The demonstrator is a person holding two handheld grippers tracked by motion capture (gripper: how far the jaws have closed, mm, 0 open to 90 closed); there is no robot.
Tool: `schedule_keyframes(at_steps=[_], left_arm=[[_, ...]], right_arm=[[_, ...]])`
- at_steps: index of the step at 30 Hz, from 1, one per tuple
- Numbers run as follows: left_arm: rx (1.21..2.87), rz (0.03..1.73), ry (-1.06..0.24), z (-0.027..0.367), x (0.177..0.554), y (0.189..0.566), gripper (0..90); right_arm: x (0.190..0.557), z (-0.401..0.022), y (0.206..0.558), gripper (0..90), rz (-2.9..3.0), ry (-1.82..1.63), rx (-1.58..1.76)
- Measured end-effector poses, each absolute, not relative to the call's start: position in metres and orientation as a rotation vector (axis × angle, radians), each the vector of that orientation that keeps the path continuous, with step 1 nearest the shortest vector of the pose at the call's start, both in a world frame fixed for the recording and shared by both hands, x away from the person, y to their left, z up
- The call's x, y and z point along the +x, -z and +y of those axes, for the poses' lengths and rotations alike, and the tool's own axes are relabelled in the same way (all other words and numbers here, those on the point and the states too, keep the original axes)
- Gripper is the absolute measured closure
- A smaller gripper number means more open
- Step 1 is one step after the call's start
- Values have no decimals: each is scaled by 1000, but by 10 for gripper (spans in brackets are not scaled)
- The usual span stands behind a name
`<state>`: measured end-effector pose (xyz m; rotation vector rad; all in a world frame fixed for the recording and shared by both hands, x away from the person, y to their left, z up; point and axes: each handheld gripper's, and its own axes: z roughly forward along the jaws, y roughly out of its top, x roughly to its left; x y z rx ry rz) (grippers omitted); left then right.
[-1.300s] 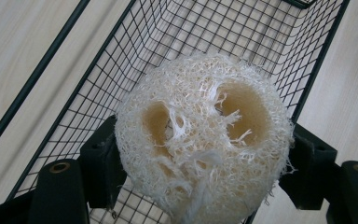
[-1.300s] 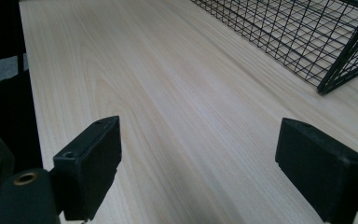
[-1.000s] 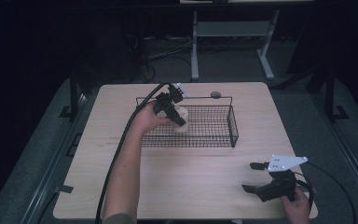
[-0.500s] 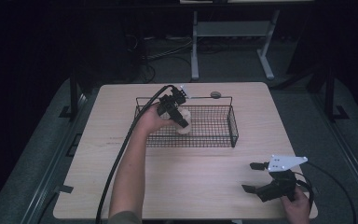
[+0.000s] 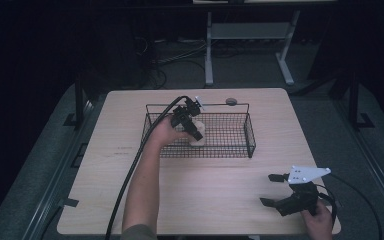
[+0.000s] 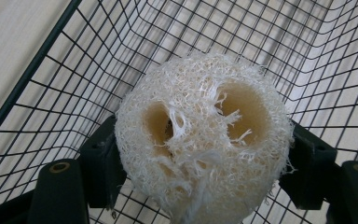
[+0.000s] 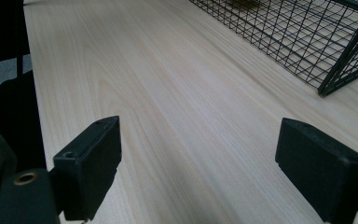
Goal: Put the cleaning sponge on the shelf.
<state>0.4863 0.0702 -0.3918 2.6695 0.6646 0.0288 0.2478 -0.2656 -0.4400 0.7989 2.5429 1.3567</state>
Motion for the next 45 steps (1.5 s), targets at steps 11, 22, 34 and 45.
schedule_keyframes(at_steps=[11,22,34,45], left_arm=[[2686,666,-25,69,487,396,265],[2700,672,-17,67,489,400,263],[2718,666,-14,66,489,401,258],[2705,668,-6,66,487,399,230]], right_arm=[[248,-266,440,138,2541,-1360,797],[248,-266,440,138,2542,-1358,795],[248,-265,440,138,2539,-1359,793],[248,-265,439,138,2541,-1362,790]])
